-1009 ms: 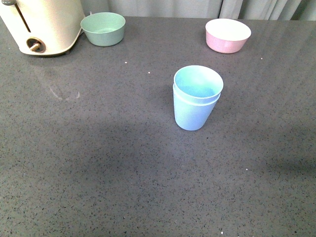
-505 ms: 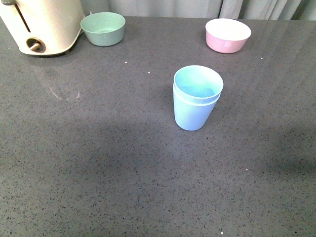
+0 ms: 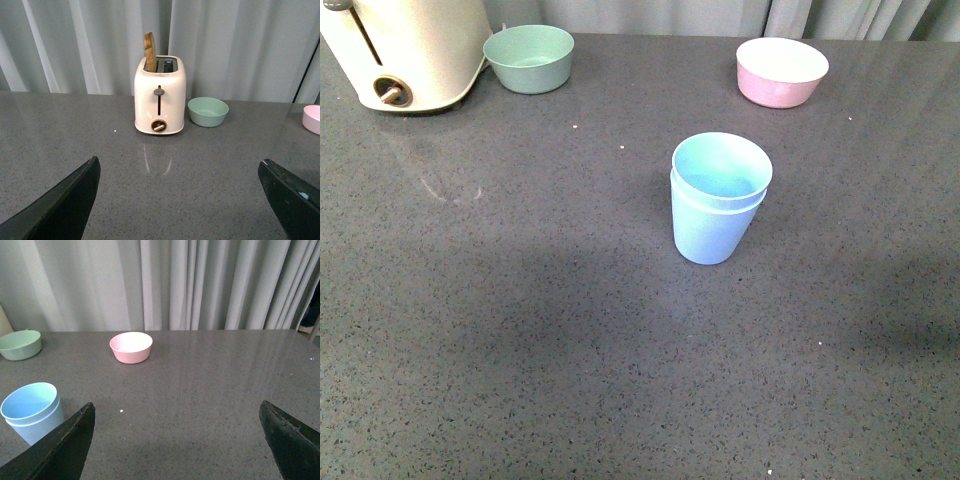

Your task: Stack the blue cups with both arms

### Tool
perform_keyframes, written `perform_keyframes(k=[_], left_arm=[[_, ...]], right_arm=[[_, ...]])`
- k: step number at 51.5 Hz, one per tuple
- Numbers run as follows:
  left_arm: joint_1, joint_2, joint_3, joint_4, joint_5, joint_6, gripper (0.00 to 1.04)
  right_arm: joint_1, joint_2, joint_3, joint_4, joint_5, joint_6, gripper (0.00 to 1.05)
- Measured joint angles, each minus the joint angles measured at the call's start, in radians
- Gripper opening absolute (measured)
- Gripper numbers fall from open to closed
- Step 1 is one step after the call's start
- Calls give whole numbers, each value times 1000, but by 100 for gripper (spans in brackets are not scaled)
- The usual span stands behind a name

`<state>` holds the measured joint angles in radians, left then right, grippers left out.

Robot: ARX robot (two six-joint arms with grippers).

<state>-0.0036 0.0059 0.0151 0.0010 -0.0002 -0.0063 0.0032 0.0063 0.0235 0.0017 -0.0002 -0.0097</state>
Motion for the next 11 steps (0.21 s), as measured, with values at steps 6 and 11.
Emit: perform_keyframes(k=[6, 11], left_arm=[[0, 0, 0, 0, 0, 0, 96], [0, 0, 0, 0, 0, 0, 96]], right_arm=[[0, 0, 0, 0, 0, 0, 96], [0, 0, 0, 0, 0, 0, 96]])
